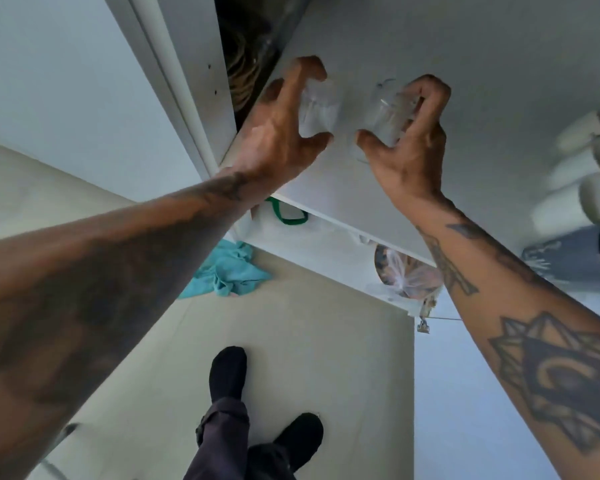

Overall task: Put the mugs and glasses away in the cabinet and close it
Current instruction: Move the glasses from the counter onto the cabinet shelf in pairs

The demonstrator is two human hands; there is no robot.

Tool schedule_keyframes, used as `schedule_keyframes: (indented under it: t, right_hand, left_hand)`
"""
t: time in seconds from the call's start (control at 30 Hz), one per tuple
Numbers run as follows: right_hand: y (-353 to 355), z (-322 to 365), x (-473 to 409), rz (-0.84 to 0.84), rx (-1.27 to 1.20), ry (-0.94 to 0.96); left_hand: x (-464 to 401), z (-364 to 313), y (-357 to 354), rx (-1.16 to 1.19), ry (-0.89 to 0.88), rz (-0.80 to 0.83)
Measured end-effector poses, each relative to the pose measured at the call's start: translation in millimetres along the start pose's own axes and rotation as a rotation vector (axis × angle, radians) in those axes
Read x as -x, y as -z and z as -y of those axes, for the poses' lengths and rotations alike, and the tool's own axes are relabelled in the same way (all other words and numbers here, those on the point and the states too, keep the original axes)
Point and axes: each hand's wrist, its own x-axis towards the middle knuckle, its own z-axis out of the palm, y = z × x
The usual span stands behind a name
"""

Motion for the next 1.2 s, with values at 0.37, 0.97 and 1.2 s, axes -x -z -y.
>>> schedule_keyframes:
  t: [0.37, 0.97, 1.2]
  right_hand:
    - [-18.6, -16.5, -34.9, 0.058, 0.018, -0.073]
    - [96.2, 226.9, 97.3, 0.098, -0.198, 0.012]
    - [133.6, 314.2, 3.7, -0.116, -0.301, 0.234]
  left_hand:
    - [-55.6, 7.2, -40.0, 0.055, 0.067, 0.016]
    - [108.0, -125.6, 186.8, 0.029, 0.031, -0.342]
    - [-6.7, -173.3, 278.0, 0.036, -0.222, -0.500]
